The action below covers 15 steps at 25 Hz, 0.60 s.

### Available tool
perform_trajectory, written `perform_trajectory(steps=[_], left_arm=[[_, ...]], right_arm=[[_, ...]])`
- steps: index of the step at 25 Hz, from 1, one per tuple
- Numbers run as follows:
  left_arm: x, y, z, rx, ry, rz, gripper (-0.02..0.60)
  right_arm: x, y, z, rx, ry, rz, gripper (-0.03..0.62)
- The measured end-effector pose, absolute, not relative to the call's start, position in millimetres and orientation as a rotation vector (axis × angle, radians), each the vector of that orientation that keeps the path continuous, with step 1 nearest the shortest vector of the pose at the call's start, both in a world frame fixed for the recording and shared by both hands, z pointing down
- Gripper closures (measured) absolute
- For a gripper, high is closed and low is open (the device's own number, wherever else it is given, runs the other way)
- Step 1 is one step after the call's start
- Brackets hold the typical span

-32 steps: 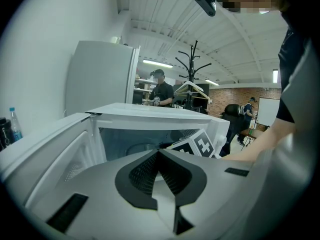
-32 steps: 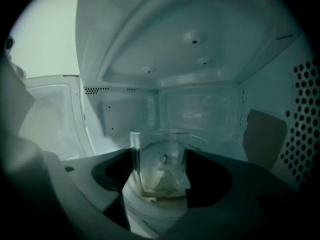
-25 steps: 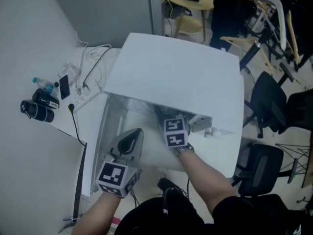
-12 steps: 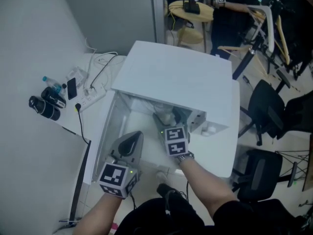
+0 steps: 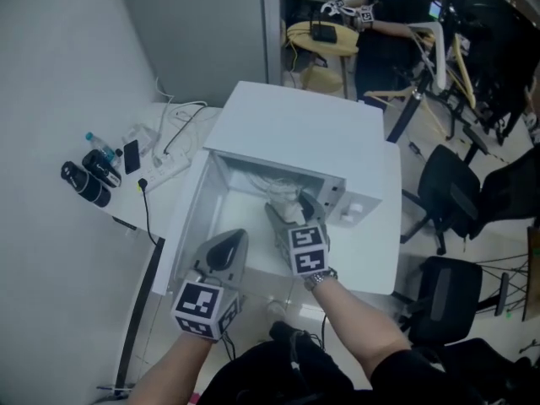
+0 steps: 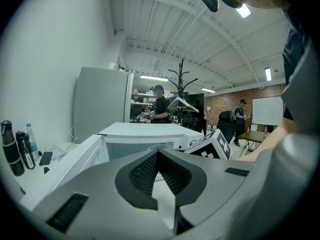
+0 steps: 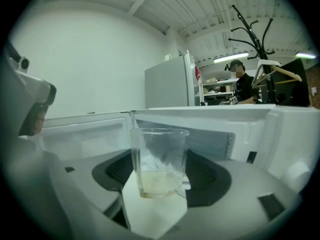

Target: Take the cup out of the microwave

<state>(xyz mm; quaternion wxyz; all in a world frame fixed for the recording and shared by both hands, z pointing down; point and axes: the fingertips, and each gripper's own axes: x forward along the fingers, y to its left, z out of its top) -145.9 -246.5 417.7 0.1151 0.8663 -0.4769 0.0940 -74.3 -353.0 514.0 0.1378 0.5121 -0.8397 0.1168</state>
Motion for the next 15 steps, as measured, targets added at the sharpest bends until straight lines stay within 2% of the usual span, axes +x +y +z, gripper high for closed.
perform_trajectory(steps=[15], left_arm=[[-149,-154,387,2.635,-1.357,0.206,0.586]], right_arm=[[-58,-258,454,1.589,-2.442,0.299,0.247]])
